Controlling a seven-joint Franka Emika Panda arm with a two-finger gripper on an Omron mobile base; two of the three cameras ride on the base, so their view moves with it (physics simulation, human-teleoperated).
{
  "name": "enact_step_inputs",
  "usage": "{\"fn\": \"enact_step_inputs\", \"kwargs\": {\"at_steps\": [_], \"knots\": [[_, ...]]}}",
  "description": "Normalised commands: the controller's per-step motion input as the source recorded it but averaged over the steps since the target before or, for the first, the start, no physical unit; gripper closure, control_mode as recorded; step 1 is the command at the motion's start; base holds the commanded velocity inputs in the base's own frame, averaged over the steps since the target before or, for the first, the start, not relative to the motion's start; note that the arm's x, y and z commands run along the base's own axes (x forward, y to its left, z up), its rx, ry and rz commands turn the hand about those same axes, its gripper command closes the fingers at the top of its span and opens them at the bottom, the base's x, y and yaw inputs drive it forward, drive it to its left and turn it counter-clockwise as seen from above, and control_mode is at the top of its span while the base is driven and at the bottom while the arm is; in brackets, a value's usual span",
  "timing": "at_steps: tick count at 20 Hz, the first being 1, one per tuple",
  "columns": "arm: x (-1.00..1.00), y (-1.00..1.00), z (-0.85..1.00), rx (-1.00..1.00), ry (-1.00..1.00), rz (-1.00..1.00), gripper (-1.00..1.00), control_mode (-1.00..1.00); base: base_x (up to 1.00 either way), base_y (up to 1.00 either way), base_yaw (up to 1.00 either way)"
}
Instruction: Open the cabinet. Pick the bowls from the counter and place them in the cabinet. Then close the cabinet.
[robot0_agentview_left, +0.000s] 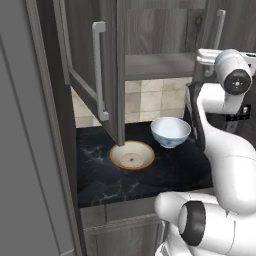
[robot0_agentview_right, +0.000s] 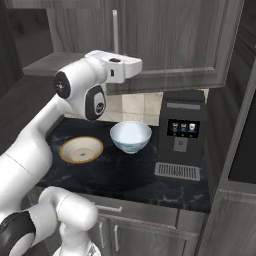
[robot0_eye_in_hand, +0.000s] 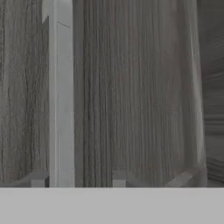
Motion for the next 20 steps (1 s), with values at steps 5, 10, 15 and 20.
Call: {"fn": "enact_step_inputs", "kwargs": {"at_steps": [5, 10, 15, 20], "knots": [[-0.42, -1.0, 0.0, 0.1, 0.01, -0.07, 1.0, -1.0, 0.0, 0.0, 0.0], [-0.43, -1.0, 0.0, 0.11, 0.0, -0.07, 1.0, -1.0, 0.0, 0.0, 0.0], [-0.37, -1.0, 0.0, 0.12, 0.0, -0.03, 1.0, -1.0, 0.0, 0.0, 0.0], [0.0, -0.03, 0.0, 0.0, 0.0, -0.01, -1.0, -1.0, 0.0, 0.0, 0.0]]}}
